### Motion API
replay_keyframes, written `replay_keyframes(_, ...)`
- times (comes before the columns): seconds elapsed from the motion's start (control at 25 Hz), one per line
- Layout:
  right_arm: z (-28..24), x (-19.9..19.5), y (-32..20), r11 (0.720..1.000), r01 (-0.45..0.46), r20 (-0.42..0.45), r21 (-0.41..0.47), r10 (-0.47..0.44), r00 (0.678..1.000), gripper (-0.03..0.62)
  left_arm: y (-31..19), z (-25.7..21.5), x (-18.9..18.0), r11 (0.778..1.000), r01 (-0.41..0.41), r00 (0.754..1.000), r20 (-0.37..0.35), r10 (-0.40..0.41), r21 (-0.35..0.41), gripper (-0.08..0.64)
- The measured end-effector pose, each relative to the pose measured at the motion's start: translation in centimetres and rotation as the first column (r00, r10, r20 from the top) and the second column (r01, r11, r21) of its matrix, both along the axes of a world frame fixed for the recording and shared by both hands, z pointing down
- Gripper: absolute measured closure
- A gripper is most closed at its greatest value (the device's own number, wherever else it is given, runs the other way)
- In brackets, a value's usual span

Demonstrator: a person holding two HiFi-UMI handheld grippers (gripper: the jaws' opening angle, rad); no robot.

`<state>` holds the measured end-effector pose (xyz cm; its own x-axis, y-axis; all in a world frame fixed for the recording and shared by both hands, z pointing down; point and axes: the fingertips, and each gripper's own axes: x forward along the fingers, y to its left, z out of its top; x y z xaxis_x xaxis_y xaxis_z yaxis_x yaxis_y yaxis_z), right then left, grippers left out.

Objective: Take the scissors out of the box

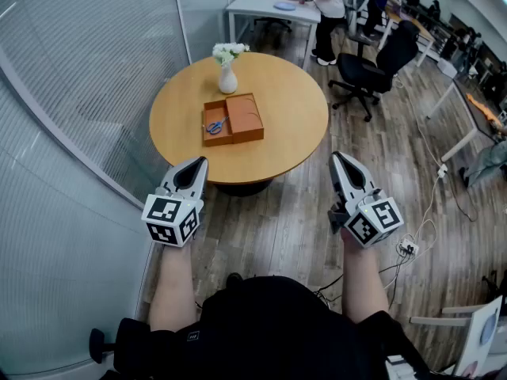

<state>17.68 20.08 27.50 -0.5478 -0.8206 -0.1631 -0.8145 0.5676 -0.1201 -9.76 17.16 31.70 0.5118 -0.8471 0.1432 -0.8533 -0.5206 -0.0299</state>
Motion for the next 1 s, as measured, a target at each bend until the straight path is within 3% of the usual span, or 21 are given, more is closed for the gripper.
replay_keyframes(0.4, 1.6, -2.0, -1.1, 0.999, 0.031, -0.030, -0.031, -0.032, 0.999, 0.557, -1.6, 0.0, -0.4, 1.000, -0.012, 1.000, 0.024, 0.011, 0.016, 0.545)
replay_keyframes(0.68, 1.4, -6.6, -1.5, 0.992, 0.118, -0.100, -0.034, -0.121, 0.988, 0.554, -1.5, -0.2, -2.4, 1.000, 0.000, 1.000, 0.022, 0.000, 0.019, 0.545)
replay_keyframes(1.0, 2.1, -11.6, -2.5, 0.987, 0.149, -0.065, -0.064, -0.153, 0.986, 0.554, -1.5, 2.9, -7.9, 0.999, 0.020, 1.000, 0.005, -0.020, -0.044, 0.545)
